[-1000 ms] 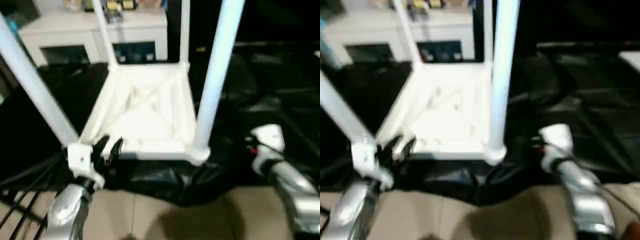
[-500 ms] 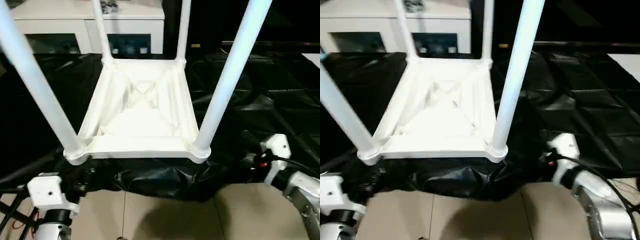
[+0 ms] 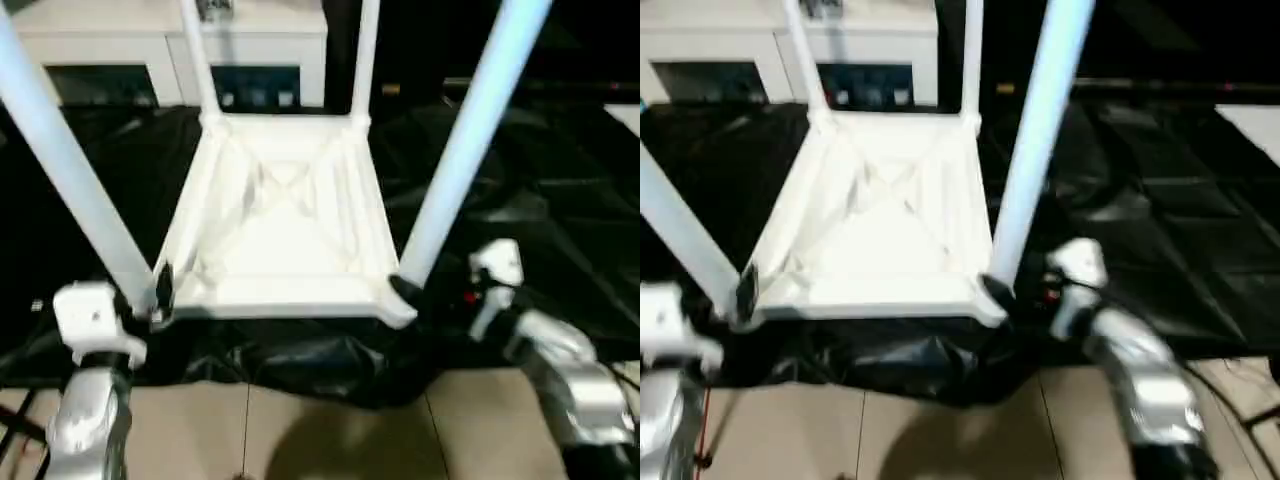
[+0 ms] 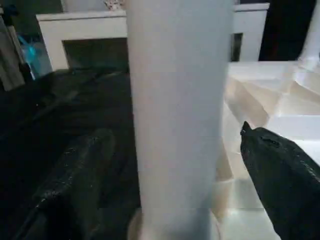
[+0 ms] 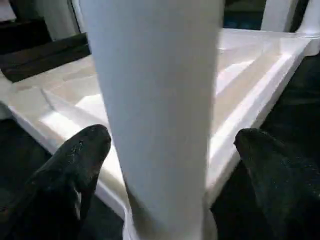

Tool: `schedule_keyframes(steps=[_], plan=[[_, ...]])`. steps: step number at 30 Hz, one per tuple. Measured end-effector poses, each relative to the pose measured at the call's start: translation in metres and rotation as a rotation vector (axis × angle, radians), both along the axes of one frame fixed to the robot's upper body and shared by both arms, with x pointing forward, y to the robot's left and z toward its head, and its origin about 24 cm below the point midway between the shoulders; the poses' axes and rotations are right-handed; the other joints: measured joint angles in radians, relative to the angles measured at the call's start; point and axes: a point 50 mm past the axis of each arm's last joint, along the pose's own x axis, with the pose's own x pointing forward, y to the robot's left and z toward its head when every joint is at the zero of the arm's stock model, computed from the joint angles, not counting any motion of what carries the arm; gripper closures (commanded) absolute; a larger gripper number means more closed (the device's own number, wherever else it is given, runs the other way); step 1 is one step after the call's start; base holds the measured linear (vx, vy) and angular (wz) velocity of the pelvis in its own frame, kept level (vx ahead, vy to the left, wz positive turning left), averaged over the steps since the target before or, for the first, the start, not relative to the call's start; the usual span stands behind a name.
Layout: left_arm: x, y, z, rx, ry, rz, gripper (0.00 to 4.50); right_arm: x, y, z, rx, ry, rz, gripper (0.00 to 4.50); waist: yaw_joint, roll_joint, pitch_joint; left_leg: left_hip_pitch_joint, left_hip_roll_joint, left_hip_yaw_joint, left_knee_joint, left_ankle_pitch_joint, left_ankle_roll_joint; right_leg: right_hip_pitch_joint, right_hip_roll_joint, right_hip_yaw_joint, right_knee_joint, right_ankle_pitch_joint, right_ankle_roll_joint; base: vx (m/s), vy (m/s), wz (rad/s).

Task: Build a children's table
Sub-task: Flip table

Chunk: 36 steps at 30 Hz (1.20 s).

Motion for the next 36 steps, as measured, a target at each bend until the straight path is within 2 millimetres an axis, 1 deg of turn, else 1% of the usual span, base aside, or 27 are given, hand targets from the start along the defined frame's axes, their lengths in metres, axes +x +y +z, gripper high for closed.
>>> schedule_keyframes(steps=[2, 3, 6, 7, 8, 9, 10, 11, 12, 13, 16, 17, 18, 20, 21, 22, 25, 27, 28, 30, 31, 33, 35, 36], plan=[[0.006, 0.006, -0.007, -0.032, 0.023, 0.023, 0.03, 0.006, 0.008, -0.003, 0.012, 0.002, -0.008, 0.00, 0.001, -0.001, 0.000, 0.000, 0.000, 0.000, 0.000, 0.000, 0.000, 0.000, 0.000, 0.000, 0.000, 0.000, 0.000, 0.000, 0.000, 0.00], [0.009, 0.006, -0.009, -0.041, 0.029, 0.030, 0.00, 0.009, 0.010, -0.005, 0.011, 0.005, -0.021, 0.18, 0.002, -0.001, 0.000, -0.001, 0.000, 0.000, 0.001, 0.000, 0.000, 0.000, 0.000, 0.000, 0.000, 0.000, 0.000, 0.000, 0.000, 0.00], [0.011, 0.005, -0.009, -0.054, 0.030, 0.027, 0.00, 0.016, 0.010, -0.008, 0.010, 0.009, -0.064, 0.28, 0.005, 0.000, 0.000, -0.002, 0.000, 0.001, 0.001, 0.000, 0.000, -0.001, 0.000, 0.000, -0.001, 0.000, 0.000, 0.000, 0.000, 0.00], [0.011, 0.005, -0.010, -0.063, 0.034, 0.023, 0.30, 0.017, 0.010, -0.009, 0.016, 0.007, -0.080, 0.46, 0.007, 0.000, 0.000, -0.002, 0.000, 0.001, 0.001, 0.000, 0.000, -0.001, 0.000, 0.000, -0.001, 0.000, 0.000, 0.000, 0.000, 0.00], [0.011, 0.003, -0.010, -0.067, 0.041, 0.017, 0.37, 0.018, 0.009, -0.009, 0.021, 0.009, -0.093, 0.57, 0.008, 0.001, 0.000, -0.002, 0.000, 0.001, 0.001, 0.000, 0.000, -0.002, 0.000, 0.000, 0.000, 0.000, 0.000, 0.000, 0.000, 0.00], [0.012, 0.001, -0.011, -0.076, 0.051, 0.014, 0.37, 0.020, 0.010, -0.009, 0.025, 0.012, -0.105, 0.57, 0.009, 0.001, 0.000, -0.002, 0.000, 0.001, 0.001, 0.000, 0.000, -0.002, 0.000, 0.000, 0.000, 0.000, 0.000, 0.000, 0.000, 0.00], [0.012, -0.003, -0.012, -0.087, 0.064, 0.005, 0.57, 0.022, 0.011, -0.009, 0.029, 0.011, -0.123, 0.75, 0.011, 0.001, 0.000, -0.002, 0.000, 0.001, 0.001, 0.000, 0.000, -0.002, 0.000, 0.000, 0.001, 0.000, 0.000, 0.000, 0.000, 0.00], [0.013, -0.005, -0.014, -0.092, 0.073, 0.000, 0.57, 0.024, 0.011, -0.008, 0.030, 0.011, -0.129, 0.75, 0.011, 0.001, 0.000, -0.002, 0.001, 0.001, 0.001, 0.000, 0.000, -0.002, 0.000, 0.000, 0.001, 0.000, 0.000, 0.000, 0.000, 0.00], [0.013, -0.007, -0.015, -0.098, 0.078, -0.001, 0.82, 0.026, 0.010, -0.008, 0.032, 0.012, -0.138, 0.97, 0.011, 0.001, 0.000, -0.001, 0.001, 0.001, 0.000, 0.000, 0.000, -0.002, 0.000, 0.000, 0.002, 0.000, 0.000, 0.000, 0.000, 0.00], [0.014, -0.010, -0.016, -0.109, 0.083, -0.007, 0.82, 0.028, 0.008, -0.009, 0.031, 0.009, -0.165, 0.97, 0.012, 0.000, 0.000, -0.001, 0.001, 0.002, 0.000, 0.000, 0.000, -0.002, 0.000, 0.000, 0.002, 0.000, 0.000, 0.000, 0.000, 0.00], [0.020, -0.016, -0.013, -0.129, 0.076, -0.021, 1.19, 0.034, 0.007, -0.012, 0.028, 0.014, -0.219, 1.31, 0.016, 0.000, 0.000, -0.002, 0.001, 0.002, 0.000, 0.001, -0.001, -0.004, 0.000, 0.000, 0.003, 0.001, -0.002, 0.000, 0.000, 0.00], [0.021, -0.017, -0.012, -0.130, 0.071, -0.022, 1.28, 0.035, 0.008, -0.013, 0.027, 0.016, -0.233, 1.40, 0.016, 0.000, 0.000, -0.002, 0.001, 0.002, 0.000, 0.001, -0.001, -0.004, 0.000, 0.000, 0.003, 0.002, -0.003, 0.000, 0.000, 0.00], [0.022, -0.017, -0.011, -0.131, 0.073, -0.021, 1.28, 0.036, 0.009, -0.015, 0.024, 0.021, -0.243, 1.40, 0.014, 0.000, 0.000, -0.001, 0.001, 0.002, 0.000, 0.001, -0.001, -0.004, 0.000, 0.000, 0.004, 0.002, -0.003, 0.000, 0.000, 0.00], [0.023, -0.020, -0.010, -0.136, 0.080, -0.026, 1.50, 0.036, 0.010, -0.018, 0.016, 0.033, -0.268, 1.63, 0.014, 0.000, 0.000, -0.002, 0.001, 0.003, 0.000, 0.001, -0.001, -0.005, 0.000, 0.000, 0.004, 0.002, -0.003, 0.000, 0.000, 0.00], [0.023, -0.021, -0.010, -0.136, 0.081, -0.027, 1.50, 0.037, 0.011, -0.018, 0.015, 0.036, -0.280, 1.63, 0.014, -0.001, 0.000, -0.002, 0.001, 0.003, 0.000, 0.001, -0.001, -0.005, 0.000, 0.001, 0.004, 0.002, -0.003, 0.000, 0.000, 0.00], [0.022, -0.020, -0.010, -0.136, 0.082, -0.021, 1.70, 0.040, 0.016, -0.019, 0.027, 0.046, -0.313, 1.81, 0.008, -0.001, 0.000, -0.002, 0.001, 0.003, 0.000, 0.001, -0.001, -0.006, 0.000, 0.000, 0.004, 0.002, -0.004, 0.000, 0.000, 0.00], [0.020, -0.024, -0.010, -0.147, 0.082, -0.014, 1.80, 0.044, 0.023, -0.022, 0.028, 0.067, -0.369, 1.93, 0.002, -0.003, 0.000, -0.004, 0.001, 0.003, 0.000, 0.001, -0.001, -0.010, 0.000, 0.001, 0.004, 0.004, -0.004, 0.000, 0.000, 0.00], [0.020, -0.028, -0.010, -0.154, 0.090, -0.019, 1.96, 0.045, 0.022, -0.022, 0.025, 0.069, -0.398, 2.13, 0.004, -0.003, 0.000, -0.004, 0.001, 0.003, 0.000, 0.001, -0.001, -0.010, 0.000, 0.001, 0.004, 0.003, -0.004, 0.000, 0.000, 0.00], [0.021, -0.030, -0.009, -0.157, 0.098, -0.029, 2.05, 0.046, 0.020, -0.021, 0.018, 0.066, -0.416, 2.21, 0.006, -0.001, 0.000, -0.005, 0.001, 0.003, 0.000, 0.001, -0.001, -0.011, 0.000, 0.001, 0.004, 0.003, -0.004, 0.000, 0.000, 0.00], [0.023, -0.035, -0.009, -0.163, 0.112, -0.044, 2.16, 0.047, 0.015, -0.018, -0.005, 0.054, -0.437, 2.30, 0.006, 0.008, 0.000, -0.006, 0.001, 0.004, 0.001, 0.001, -0.001, -0.011, -0.001, 0.001, 0.003, 0.004, -0.004, 0.000, 0.000, 0.00], [0.025, -0.037, -0.010, -0.170, 0.117, -0.049, 2.23, 0.049, 0.013, -0.017, -0.011, 0.047, -0.444, 2.38, 0.008, 0.018, 0.002, -0.007, 0.000, 0.005, 0.001, 0.001, -0.001, -0.011, -0.002, 0.001, 0.003, 0.005, -0.003, 0.000, 0.000, 0.00], [0.031, -0.039, -0.011, -0.184, 0.125, -0.049, 2.27, 0.052, 0.011, -0.014, -0.031, 0.039, -0.456, 2.41, 0.011, 0.028, 0.002, -0.009, 0.000, 0.005, 0.001, 0.001, -0.001, -0.013, -0.002, 0.001, 0.003, 0.006, -0.002, 0.000, 0.000, 0.00], [0.034, -0.042, -0.011, -0.197, 0.126, -0.053, 2.28, 0.053, 0.010, -0.013, -0.044, 0.035, -0.466, 2.44, 0.014, 0.028, 0.002, -0.009, 0.002, 0.005, 0.000, 0.002, -0.002, -0.014, -0.001, 0.000, 0.004, 0.006, -0.002, 0.000, 0.000, 0.00], [0.037, -0.044, -0.011, -0.212, 0.124, -0.060, 2.29, 0.053, 0.009, -0.013, -0.051, 0.031, -0.478, 2.45, 0.018, 0.027, 0.002, -0.009, 0.003, 0.004, -0.001, 0.002, -0.003, -0.014, -0.001, -0.001, 0.004, 0.006, -0.002, 0.000, 0.000, 0.00]])
